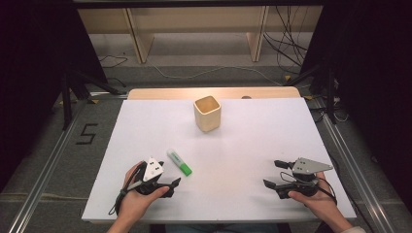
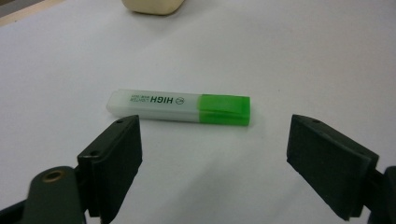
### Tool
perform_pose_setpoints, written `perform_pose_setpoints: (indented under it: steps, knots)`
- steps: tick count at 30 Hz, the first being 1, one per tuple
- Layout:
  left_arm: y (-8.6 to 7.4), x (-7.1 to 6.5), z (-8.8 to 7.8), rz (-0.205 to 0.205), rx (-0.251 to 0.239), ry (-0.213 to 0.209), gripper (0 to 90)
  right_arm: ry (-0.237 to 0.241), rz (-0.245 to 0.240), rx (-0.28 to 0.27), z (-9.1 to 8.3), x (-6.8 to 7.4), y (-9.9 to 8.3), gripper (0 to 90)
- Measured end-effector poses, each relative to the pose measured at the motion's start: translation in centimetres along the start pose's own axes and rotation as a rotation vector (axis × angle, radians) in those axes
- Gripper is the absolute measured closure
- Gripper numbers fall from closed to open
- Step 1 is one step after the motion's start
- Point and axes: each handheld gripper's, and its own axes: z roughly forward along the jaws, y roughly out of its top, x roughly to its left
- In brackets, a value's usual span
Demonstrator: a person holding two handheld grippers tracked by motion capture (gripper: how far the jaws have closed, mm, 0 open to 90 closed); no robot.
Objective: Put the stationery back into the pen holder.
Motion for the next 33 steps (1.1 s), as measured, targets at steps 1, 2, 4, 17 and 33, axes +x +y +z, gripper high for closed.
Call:
perform_pose_setpoints:
  steps: [1, 2, 4, 17, 33]
  knots:
    - [0.0, 0.0, 0.0, 0.001, -0.002, 0.001, 18.1, 0.000, 0.000, 0.000, 0.0, 0.0, 0.0, 17.4]
    - [0.1, 0.0, 0.0, 0.004, -0.004, 0.002, 18.1, -0.001, -0.001, 0.000, 0.0, 0.0, 0.0, 17.4]
    - [0.1, 0.0, 0.0, -0.002, -0.012, 0.004, 18.2, -0.001, 0.003, 0.001, 0.0, 0.0, 0.0, 17.4]
    - [3.1, 1.2, 0.4, -0.045, -0.027, 0.058, 59.4, -0.005, -0.003, 0.000, 0.0, 0.2, 0.0, 17.4]
    - [5.7, 6.7, 7.5, -0.107, 0.198, 0.059, 89.9, 0.009, -0.006, 0.006, 0.0, 0.3, -0.2, 17.4]
